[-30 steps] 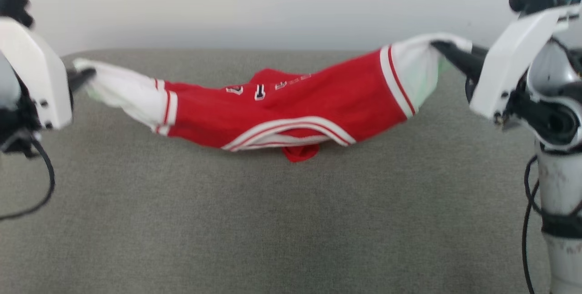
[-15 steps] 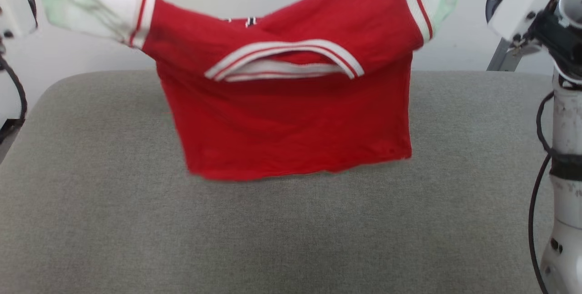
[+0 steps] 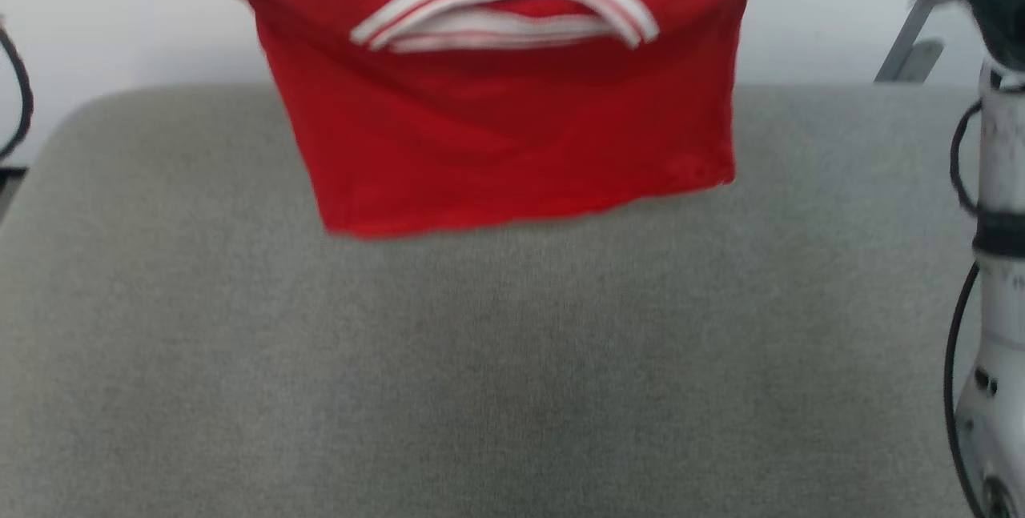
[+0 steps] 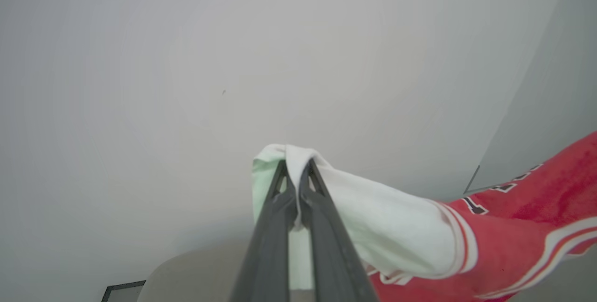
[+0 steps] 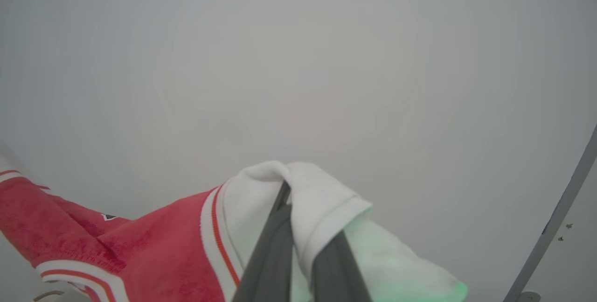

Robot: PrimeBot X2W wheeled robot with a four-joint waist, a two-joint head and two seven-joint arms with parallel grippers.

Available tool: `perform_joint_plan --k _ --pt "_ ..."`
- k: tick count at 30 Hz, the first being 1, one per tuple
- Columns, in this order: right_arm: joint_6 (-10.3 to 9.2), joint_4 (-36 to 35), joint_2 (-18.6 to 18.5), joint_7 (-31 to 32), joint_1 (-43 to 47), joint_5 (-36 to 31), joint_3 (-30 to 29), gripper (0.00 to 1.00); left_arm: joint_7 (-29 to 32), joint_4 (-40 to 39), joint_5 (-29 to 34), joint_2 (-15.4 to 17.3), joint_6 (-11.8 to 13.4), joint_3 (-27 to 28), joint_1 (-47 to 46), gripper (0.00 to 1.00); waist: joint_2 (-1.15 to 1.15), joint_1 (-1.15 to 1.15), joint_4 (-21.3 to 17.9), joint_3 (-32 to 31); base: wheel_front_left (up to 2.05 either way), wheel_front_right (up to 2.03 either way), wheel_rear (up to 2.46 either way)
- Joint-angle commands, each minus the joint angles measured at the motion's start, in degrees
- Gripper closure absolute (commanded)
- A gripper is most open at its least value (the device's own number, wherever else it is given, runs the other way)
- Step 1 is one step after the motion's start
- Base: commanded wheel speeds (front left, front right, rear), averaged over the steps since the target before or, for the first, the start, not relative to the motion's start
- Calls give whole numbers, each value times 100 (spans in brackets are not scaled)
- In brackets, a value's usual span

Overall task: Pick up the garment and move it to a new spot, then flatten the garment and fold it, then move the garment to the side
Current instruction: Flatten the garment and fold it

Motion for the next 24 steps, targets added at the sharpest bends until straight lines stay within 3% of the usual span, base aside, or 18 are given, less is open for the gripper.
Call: perform_joint_plan --k 1,9,18,24 --pt "26 135 14 -197 -198 -113 12 100 -191 97 42 -65 -62 -19 -185 100 0 0 23 372 0 0 0" --pt "26 1220 76 -1695 -1465 -933 141 100 -1430 802 396 -282 -227 -221 -1275 100 0 0 84 1464 0 0 0" --pt "13 2522 186 -4014 -2714 -1998 275 100 -3810 1717 889 -448 -267 -535 -2406 100 0 0 143 2239 0 0 0" --pt "13 3470 269 -4351 -2669 -2138 455 100 -4559 2339 515 -461 -269 -1074 -2207 100 0 0 192 2345 0 0 0"
